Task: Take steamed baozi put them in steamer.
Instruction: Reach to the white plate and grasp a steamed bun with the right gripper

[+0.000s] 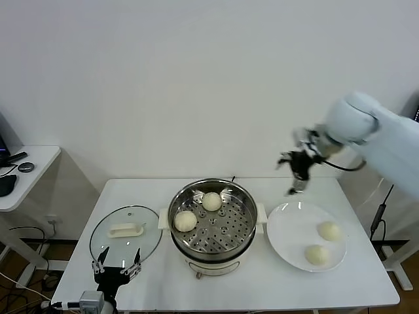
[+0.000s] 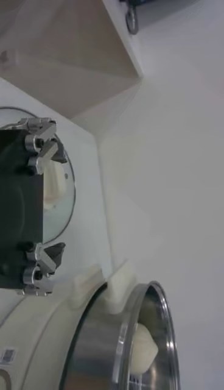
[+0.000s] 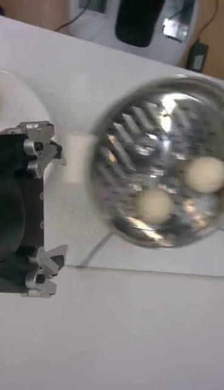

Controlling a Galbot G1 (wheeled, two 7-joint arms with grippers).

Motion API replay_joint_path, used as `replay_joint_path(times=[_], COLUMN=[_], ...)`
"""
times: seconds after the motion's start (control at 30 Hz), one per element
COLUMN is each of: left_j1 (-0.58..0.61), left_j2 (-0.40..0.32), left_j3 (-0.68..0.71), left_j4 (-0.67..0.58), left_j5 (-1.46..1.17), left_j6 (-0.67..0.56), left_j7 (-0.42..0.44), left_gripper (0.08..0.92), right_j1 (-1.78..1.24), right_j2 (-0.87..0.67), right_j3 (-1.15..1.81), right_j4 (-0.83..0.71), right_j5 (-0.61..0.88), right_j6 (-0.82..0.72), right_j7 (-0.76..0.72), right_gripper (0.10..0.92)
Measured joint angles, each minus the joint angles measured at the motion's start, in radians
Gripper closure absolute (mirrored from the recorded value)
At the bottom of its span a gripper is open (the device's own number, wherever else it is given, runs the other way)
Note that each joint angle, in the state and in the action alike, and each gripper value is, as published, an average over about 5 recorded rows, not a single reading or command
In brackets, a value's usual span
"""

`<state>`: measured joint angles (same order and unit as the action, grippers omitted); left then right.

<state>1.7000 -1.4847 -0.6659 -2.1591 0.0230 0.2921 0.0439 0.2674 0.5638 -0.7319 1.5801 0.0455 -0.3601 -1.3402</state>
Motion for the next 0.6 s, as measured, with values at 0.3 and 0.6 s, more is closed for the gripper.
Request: replay_joint_path(times=[0.3,0.6], left_j1=[0.036,0.044], left_j2=[-0.015,-0.02], left_j3=[0.004,0.002], left_j4=[-0.013,-0.012], left_j5=[0.016,0.023], left_j6=[-0.003,-0.003], left_j7=[-0.004,-0.004], left_gripper=[0.177,0.177], right_j1=[-0.328,-0.474], right_j2=[-0.071,-0.051], right_j3=[0.163,0.23], right_j4=[-0.02,-0.069], right_j5=[-0.177,-0.294], right_j6=[0.121,0.18], right_j7=[-0.024,-0.032], right_gripper=[0.203,0.203])
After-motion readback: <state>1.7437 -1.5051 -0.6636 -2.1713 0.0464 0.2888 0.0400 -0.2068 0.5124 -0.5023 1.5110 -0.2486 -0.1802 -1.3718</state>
